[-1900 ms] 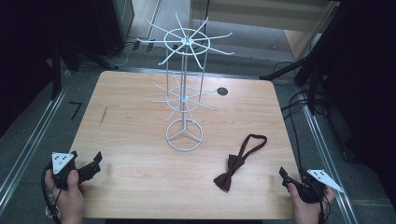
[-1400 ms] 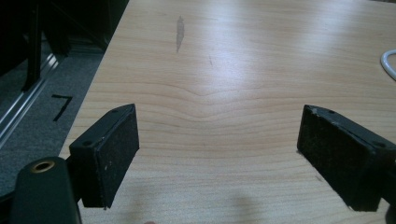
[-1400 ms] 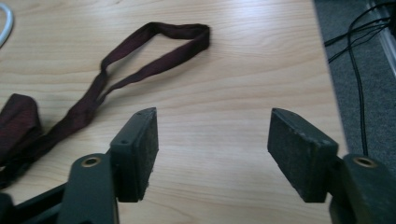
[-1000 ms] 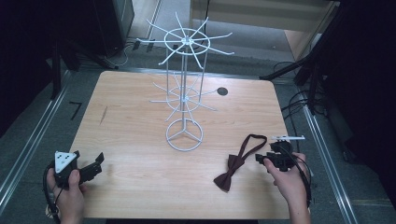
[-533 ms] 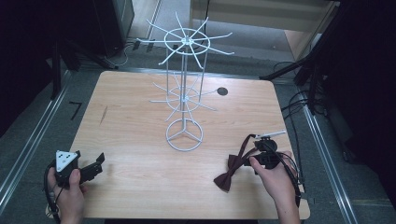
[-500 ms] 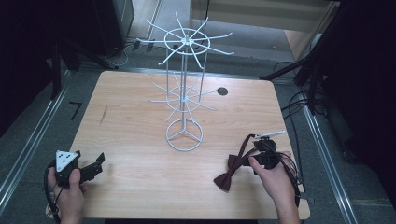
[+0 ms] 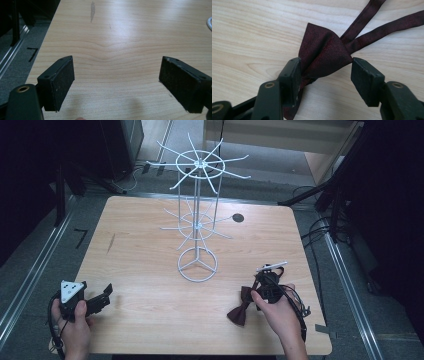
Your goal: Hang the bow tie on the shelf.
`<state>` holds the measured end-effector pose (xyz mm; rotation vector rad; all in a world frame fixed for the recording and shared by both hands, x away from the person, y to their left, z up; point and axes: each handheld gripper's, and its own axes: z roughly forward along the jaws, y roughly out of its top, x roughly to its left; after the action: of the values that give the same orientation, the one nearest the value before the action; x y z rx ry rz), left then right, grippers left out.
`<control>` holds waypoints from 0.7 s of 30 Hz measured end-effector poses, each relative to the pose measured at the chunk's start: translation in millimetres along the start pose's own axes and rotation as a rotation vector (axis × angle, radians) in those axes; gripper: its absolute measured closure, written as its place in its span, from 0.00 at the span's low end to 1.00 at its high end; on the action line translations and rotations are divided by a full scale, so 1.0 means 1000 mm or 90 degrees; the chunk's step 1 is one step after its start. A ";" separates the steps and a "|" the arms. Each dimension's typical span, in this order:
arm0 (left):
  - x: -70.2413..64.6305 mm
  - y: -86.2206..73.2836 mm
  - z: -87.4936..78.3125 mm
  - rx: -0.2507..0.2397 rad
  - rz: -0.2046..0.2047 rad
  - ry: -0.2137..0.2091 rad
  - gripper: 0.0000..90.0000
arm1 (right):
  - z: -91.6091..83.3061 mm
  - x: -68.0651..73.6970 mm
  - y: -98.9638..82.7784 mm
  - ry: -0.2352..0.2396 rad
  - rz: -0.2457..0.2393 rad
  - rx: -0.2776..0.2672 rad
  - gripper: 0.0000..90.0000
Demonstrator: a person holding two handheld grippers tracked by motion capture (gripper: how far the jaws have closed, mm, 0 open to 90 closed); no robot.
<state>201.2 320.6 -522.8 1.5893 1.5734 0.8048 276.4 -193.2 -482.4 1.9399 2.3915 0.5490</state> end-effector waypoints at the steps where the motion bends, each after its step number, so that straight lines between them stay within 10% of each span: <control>1: 0.000 0.000 0.000 0.001 0.000 0.000 0.15 | 0.001 0.001 0.000 0.001 0.001 0.004 0.47; 21: 0.001 0.000 0.001 0.003 -0.005 -0.003 0.15 | 0.003 -0.001 -0.005 -0.029 -0.029 0.031 0.54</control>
<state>202.0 321.5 -523.0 1.5853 1.5786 0.7940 272.7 -194.7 -486.6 1.8899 2.4361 0.4443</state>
